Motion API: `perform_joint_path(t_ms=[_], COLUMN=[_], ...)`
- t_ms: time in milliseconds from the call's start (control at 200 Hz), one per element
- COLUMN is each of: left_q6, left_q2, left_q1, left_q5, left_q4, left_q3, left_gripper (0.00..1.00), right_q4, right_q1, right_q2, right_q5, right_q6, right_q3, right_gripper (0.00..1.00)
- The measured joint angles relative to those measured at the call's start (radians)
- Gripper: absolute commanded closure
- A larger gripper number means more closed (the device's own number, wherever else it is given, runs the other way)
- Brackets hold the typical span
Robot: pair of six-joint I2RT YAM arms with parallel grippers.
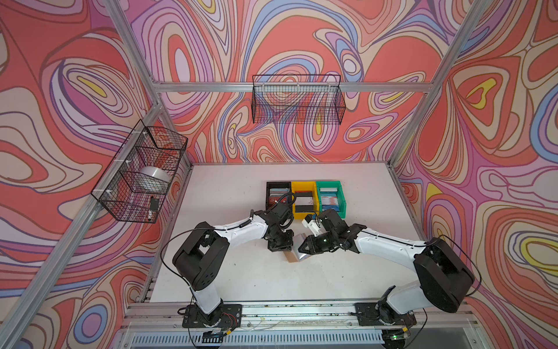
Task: Take the credit cards out of the card holder
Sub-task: Open the card holder at the center of the table.
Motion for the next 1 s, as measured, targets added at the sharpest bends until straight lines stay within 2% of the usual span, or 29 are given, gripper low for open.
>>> perform_joint_path(t_ms=[260,511,1001], left_q6=[-0.016,-0.018,-0.026], left_q2=[-0.037,-0.039,-0.099], left_q1=[0.000,0.010,0.060], left_q5=[-0.014,-0.016,-0.017], left_q4=[0.023,0.036,0.102], left_q3=[-0.050,-0.093,-0.216], left_gripper=[1.00,1.00,1.00], right_q4=[-0.055,-0.080,-0.077], right_q1=[0.000,0.000,0.000], right_q2=[0.034,0.068,0.129], right_q5=[0.091,0.128,0.087], right_q6=[0.003,0.006,0.005], right_q3=[0.030,0.070,0.111], right_gripper=[0.75,0.75,0.74])
